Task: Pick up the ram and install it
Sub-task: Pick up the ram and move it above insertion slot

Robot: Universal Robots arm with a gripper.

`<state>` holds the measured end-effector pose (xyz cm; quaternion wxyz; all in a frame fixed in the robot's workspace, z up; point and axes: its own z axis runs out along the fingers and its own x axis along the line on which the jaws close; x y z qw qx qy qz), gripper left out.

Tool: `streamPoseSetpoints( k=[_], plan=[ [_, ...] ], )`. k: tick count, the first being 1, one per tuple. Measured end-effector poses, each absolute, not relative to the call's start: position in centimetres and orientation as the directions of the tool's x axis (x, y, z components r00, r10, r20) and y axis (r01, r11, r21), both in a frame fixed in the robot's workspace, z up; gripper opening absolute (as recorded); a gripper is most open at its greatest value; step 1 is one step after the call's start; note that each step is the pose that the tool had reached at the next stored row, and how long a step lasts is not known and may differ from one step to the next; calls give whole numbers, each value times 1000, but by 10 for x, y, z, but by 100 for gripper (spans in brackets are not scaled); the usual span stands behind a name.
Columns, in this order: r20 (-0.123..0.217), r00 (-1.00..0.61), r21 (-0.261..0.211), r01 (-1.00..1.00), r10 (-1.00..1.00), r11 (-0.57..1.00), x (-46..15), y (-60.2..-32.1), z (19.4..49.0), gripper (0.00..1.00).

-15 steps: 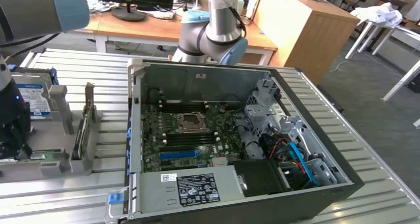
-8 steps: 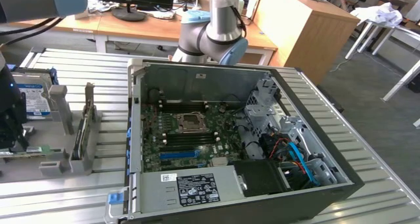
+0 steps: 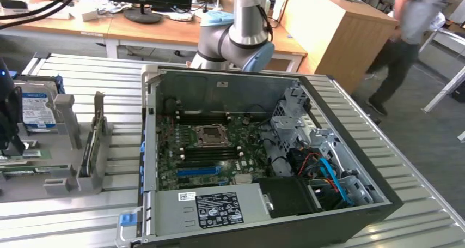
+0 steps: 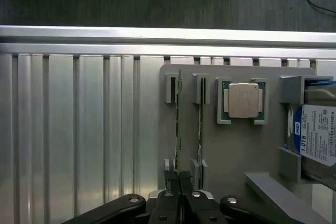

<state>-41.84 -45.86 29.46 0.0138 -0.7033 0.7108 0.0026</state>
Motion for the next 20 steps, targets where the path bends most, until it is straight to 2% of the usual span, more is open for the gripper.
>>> streamPoseSetpoints(
  k=[20],
  plan=[
    [-23, -10, -16, -1000, -1000, 11, -418, -459, 373, 12]
  ],
)
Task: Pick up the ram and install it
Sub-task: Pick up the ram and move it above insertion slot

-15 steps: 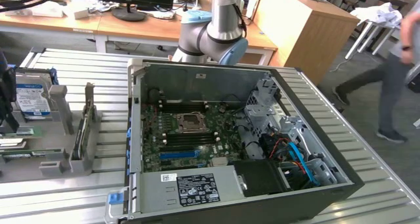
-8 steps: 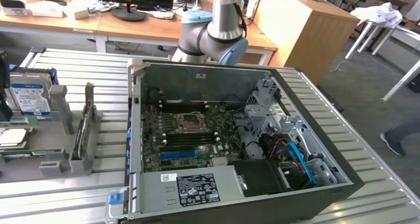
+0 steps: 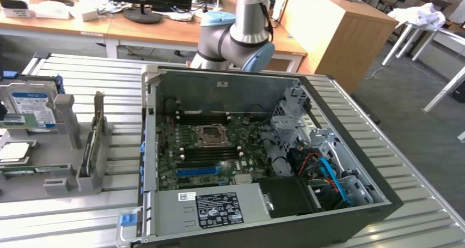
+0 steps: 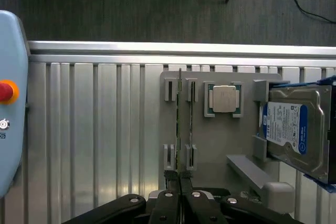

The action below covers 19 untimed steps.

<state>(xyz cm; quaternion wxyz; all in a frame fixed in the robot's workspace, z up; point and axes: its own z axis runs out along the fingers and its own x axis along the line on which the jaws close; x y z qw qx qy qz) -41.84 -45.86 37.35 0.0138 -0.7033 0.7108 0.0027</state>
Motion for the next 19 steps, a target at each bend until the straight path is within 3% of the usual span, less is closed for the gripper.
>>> streamPoseSetpoints(
  k=[19],
  plan=[
    [-23, -10, -16, -1000, -1000, 11, -418, -459, 422, 12]
  ],
)
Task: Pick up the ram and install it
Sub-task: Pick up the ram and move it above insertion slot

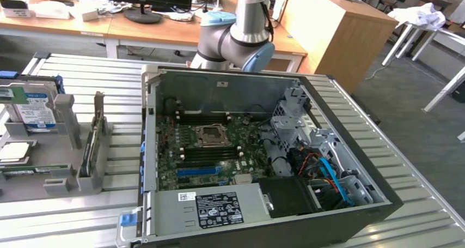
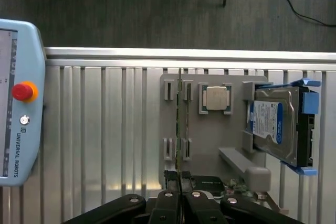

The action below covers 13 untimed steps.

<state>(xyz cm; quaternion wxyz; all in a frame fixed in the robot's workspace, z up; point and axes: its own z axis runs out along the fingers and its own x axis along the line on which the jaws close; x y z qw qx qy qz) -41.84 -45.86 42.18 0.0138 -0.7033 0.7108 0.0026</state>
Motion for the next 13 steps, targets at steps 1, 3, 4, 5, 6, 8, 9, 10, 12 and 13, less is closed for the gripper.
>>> streamPoseSetpoints(
  k=[1, 3, 4, 5, 6, 8, 9, 10, 12, 13],
  plan=[
    [-23, -10, -16, -1000, -1000, 11, -418, -459, 424, 12],
    [-24, -10, -16, -1000, -1000, 11, -418, -459, 428, 12],
    [-24, -10, -16, -1000, -1000, 11, -418, -459, 430, 12],
    [-23, -10, -16, -1000, -1000, 11, -418, -459, 431, 12],
    [-23, -10, -16, -1000, -1000, 11, -418, -459, 433, 12],
    [-23, -10, -17, -1000, -1000, 11, -418, -459, 435, 12],
    [-23, -10, -17, -1000, -1000, 11, -418, -459, 436, 12],
    [-23, -10, -17, -1000, -1000, 11, -418, -459, 436, 12],
    [-23, -10, -17, -1000, -1000, 11, -418, -459, 436, 12],
    [-23, -10, -17, -1000, -1000, 11, -418, -459, 436, 12]
  ],
)
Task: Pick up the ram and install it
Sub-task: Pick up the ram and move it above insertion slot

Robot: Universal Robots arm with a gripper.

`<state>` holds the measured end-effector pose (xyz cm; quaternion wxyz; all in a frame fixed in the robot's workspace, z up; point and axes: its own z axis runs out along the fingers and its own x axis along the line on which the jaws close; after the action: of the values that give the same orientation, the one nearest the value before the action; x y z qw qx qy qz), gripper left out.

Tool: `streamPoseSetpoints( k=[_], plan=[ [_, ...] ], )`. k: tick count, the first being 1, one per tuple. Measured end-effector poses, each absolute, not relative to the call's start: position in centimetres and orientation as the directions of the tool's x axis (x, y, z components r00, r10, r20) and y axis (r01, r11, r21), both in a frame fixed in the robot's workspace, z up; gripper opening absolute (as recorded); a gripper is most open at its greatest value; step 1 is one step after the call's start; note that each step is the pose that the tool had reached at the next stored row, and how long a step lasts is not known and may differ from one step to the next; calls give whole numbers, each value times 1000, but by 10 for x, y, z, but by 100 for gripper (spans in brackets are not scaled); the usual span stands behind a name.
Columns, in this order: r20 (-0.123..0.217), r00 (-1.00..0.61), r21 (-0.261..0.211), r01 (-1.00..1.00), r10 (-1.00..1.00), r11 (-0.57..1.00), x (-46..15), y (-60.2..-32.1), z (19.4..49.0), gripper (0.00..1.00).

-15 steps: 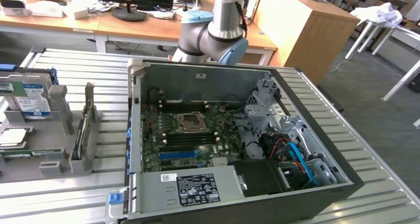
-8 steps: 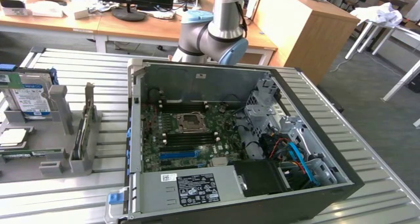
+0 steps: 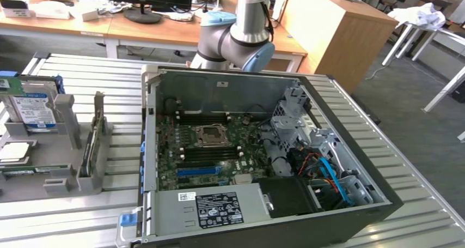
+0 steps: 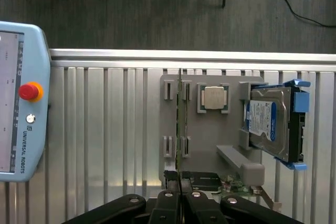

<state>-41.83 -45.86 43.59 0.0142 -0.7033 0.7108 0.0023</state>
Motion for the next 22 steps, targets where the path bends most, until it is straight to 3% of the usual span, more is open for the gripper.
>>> streamPoseSetpoints(
  k=[22],
  plan=[
    [-23, -10, -17, -1000, -1000, 11, -396, -459, 436, 12]
  ],
)
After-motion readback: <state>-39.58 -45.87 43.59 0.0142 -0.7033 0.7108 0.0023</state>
